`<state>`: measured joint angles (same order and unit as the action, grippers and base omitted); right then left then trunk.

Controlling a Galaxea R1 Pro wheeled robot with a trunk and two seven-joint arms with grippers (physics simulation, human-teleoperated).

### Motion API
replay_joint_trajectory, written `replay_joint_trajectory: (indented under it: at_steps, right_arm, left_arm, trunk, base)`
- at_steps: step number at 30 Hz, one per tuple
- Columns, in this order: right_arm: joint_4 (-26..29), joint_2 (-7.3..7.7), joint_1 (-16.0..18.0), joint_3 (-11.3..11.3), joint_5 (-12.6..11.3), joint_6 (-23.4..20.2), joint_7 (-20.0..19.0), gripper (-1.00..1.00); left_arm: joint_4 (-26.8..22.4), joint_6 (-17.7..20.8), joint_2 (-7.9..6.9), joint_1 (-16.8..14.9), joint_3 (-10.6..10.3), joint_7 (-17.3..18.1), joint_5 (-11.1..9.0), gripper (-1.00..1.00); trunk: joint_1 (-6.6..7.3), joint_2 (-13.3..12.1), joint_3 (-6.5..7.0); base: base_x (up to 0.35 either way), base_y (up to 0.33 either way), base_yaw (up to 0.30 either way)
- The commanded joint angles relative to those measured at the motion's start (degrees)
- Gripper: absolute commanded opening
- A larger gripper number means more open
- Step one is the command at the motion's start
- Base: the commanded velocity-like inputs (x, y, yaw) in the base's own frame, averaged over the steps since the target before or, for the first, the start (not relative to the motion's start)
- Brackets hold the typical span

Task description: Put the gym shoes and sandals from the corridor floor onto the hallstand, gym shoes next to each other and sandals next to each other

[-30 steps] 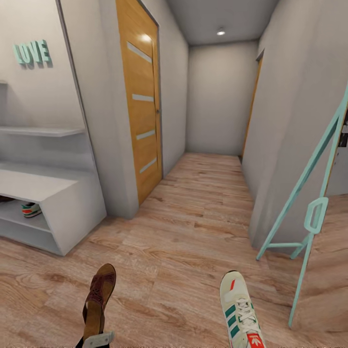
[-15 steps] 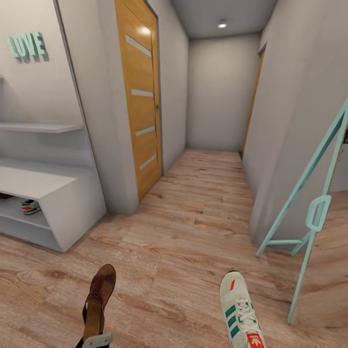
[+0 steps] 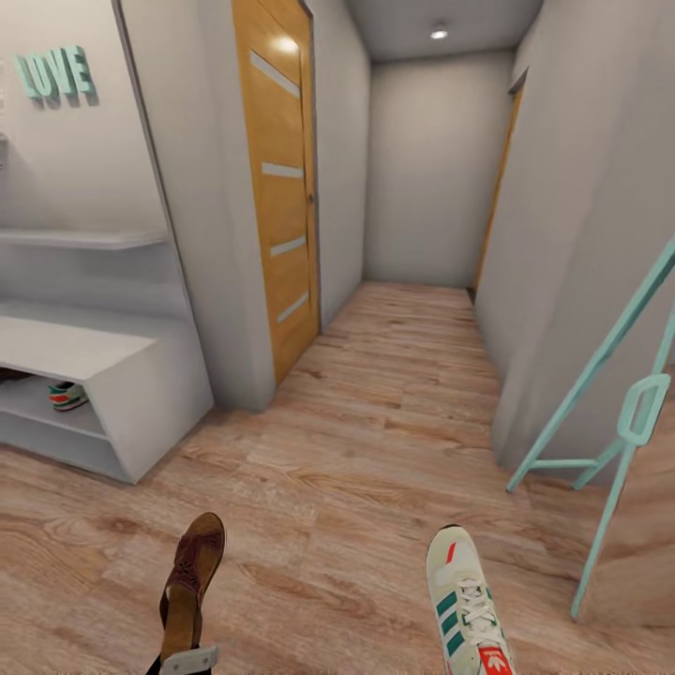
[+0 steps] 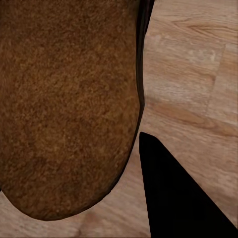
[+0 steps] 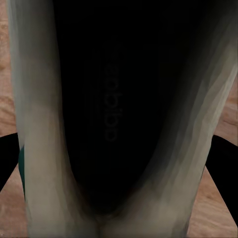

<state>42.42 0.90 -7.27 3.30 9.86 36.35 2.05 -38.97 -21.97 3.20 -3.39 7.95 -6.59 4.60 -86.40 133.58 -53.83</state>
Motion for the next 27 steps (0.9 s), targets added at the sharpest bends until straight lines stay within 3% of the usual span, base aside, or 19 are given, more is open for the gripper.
replay_joint_trajectory:
  at_steps: [1, 27]
  right_arm:
    - [0.1, -0.02, 0.0, 0.2, 0.6, 0.0, 0.2, -1.0]
    - [0.9, -0.65, 0.0, 0.0, 0.5, 0.0, 0.3, -1.0]
  left_arm:
    - [0.0, -0.1, 0.05, 0.0, 0.2, -0.3, 0.7, -1.0]
    - [-0.1, 0.0, 0.02, 0.0, 0.4, -0.3, 0.6, -1.0]
  trunk:
    - [0.01, 0.0, -0.13]
    - [0.01, 0.0, -1.39]
  base:
    - [0.0, 0.29, 0.0]
    - [0.0, 0.301, 0.0]
